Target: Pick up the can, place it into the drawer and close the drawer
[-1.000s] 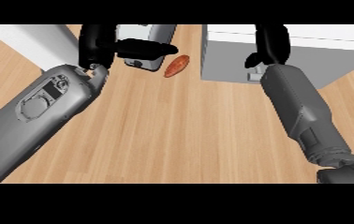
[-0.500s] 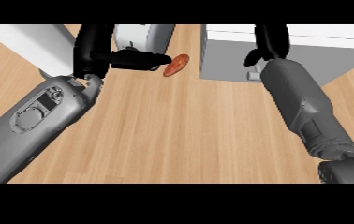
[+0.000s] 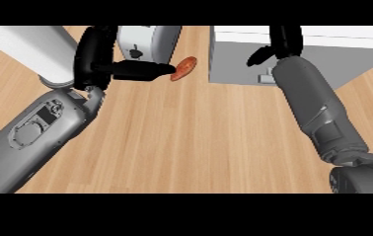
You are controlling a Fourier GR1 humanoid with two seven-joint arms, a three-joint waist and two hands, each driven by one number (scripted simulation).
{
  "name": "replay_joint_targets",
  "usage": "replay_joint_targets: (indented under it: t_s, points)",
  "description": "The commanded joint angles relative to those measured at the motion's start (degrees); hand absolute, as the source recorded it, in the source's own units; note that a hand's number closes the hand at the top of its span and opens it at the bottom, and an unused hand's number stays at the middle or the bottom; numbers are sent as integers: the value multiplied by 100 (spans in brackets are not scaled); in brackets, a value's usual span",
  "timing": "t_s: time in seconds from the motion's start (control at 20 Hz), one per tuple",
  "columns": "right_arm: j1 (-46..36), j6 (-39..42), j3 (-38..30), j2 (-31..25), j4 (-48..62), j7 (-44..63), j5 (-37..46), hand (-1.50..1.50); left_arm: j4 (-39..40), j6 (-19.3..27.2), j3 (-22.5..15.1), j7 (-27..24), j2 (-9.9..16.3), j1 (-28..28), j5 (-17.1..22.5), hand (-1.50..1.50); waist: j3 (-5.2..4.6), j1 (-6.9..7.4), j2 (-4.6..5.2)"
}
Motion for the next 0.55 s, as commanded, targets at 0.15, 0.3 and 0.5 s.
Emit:
replay_joint_targets:
  t_s: [0.15, 0.3, 0.5]
  points:
    - [-413, 449, -1071, 635, -345, -629, -1421, -150, 5, -16, 102, -82, 14, 245, -47, -150, -10, -98, -94]
    - [-584, 820, -1348, 607, -282, -628, -1764, -150, -12, -77, 236, -171, 8, 344, -16, -150, -18, -83, -71]
    - [-629, 1023, -1438, 443, -275, -684, -1931, -150, -436, -247, 480, -321, 369, 874, -1, -150, -26, -62, -106]
